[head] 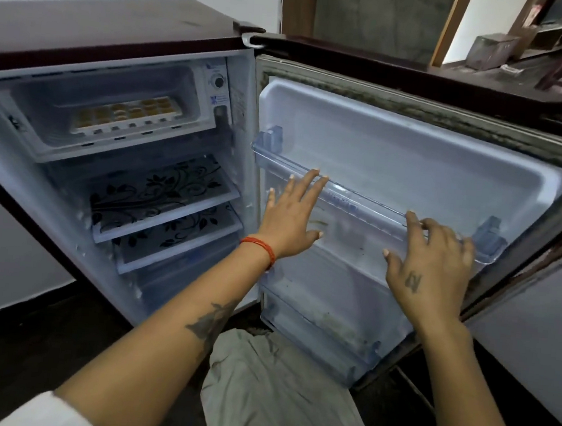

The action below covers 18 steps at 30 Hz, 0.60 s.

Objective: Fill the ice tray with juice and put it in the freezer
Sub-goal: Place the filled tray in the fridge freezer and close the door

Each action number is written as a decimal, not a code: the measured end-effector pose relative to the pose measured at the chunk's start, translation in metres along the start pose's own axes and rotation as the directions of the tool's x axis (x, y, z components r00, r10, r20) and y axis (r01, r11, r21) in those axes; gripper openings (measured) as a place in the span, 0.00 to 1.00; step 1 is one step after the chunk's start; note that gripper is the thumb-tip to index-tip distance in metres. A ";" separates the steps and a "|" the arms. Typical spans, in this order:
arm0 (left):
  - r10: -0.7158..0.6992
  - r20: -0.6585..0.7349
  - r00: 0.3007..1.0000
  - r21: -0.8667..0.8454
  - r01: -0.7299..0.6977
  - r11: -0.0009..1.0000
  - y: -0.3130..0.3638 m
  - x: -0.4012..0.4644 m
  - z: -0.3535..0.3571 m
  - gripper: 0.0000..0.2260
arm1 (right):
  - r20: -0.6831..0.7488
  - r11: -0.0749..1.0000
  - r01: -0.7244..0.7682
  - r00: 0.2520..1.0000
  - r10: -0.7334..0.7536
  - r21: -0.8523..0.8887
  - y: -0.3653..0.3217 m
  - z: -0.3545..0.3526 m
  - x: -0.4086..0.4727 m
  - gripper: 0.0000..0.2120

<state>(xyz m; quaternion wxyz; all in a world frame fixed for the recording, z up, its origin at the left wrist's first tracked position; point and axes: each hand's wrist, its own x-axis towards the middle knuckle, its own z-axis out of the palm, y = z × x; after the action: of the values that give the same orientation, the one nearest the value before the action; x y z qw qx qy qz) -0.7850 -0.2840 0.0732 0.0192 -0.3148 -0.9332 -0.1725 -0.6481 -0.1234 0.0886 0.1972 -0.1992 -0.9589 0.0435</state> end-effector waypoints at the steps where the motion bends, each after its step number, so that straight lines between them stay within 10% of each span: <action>1: -0.023 0.016 1.000 -0.040 0.023 0.999 -0.003 -0.009 -0.002 0.41 | 0.000 1.000 0.010 1.000 -0.010 0.014 -0.010 -0.002 -0.011 0.29; 11: 0.014 0.206 0.979 -0.567 0.108 0.817 -0.015 -0.193 0.020 0.40 | -0.198 0.778 0.290 0.956 -0.214 0.557 -0.114 -0.042 -0.132 0.13; 18: -0.078 0.122 0.989 -0.682 0.140 0.718 -0.031 -0.270 0.012 0.41 | -0.786 0.829 0.376 0.608 0.117 0.414 -0.133 -0.085 -0.167 0.15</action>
<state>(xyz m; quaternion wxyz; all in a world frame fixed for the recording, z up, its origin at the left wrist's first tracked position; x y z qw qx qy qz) -0.5864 -0.4604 0.0135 -0.1486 -0.2509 -0.8194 -0.4935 -0.5222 -0.3120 0.1283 0.6457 -0.0599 -0.7329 0.2058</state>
